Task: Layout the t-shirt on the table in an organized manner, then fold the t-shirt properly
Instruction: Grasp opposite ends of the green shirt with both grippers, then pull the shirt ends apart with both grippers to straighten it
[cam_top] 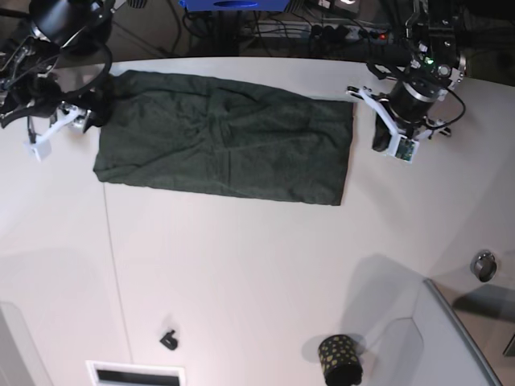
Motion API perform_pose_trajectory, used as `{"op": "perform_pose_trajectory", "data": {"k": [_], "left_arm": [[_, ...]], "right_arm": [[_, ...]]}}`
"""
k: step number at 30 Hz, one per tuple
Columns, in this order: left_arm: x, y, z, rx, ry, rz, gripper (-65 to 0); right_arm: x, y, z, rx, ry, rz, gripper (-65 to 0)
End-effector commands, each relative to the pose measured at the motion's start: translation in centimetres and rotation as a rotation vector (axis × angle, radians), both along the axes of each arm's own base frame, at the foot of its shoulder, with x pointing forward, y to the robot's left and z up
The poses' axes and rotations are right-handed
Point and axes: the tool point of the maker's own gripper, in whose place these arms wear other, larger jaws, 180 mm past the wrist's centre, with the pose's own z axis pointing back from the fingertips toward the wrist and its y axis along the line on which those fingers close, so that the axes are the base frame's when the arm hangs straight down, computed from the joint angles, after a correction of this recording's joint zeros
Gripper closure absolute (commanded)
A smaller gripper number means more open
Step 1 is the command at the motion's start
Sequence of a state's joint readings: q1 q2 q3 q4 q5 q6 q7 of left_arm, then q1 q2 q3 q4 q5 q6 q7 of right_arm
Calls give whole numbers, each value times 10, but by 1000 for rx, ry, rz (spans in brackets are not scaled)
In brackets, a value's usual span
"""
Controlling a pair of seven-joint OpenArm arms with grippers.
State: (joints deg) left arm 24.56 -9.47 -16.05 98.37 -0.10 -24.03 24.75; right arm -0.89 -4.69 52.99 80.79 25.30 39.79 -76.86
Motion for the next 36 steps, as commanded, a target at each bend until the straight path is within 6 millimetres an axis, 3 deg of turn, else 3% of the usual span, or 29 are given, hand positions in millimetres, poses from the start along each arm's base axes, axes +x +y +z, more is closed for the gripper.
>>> {"op": "perform_pose_trajectory", "data": {"k": [1, 3, 8, 12, 17, 21, 26, 28, 32, 36], "left_arm": [[0, 15, 3, 9, -15, 31, 0], [-8, 35, -5, -2, 13, 78, 0], [-15, 55, -18, -143, 38, 129, 0], [-12, 56, -33, -184, 65, 152, 0], [5, 33, -38, -226, 65, 105, 0], [18, 3, -40, -244, 70, 22, 0], [23, -29, -43, -263, 84, -62, 0], [21, -38, -45, -270, 93, -85, 0], [15, -50, -50, -283, 117, -114, 0], [12, -50, -53, -285, 125, -111, 0]], "right_arm": [[7, -1, 3, 18, -30, -6, -492], [5, 10, -5, 77, -21, -11, -501], [11, 25, -9, 108, -19, 31, -501], [15, 32, -8, 108, -21, 67, -500], [12, 34, -10, 113, -14, 66, -498], [12, 34, -10, 114, -13, 68, -498], [23, 58, -24, 178, -21, 97, -497], [16, 60, -32, 201, 9, 100, -497], [10, 69, -37, 224, 34, 113, -495], [-1, 72, -40, 213, 51, 139, -495]]}}
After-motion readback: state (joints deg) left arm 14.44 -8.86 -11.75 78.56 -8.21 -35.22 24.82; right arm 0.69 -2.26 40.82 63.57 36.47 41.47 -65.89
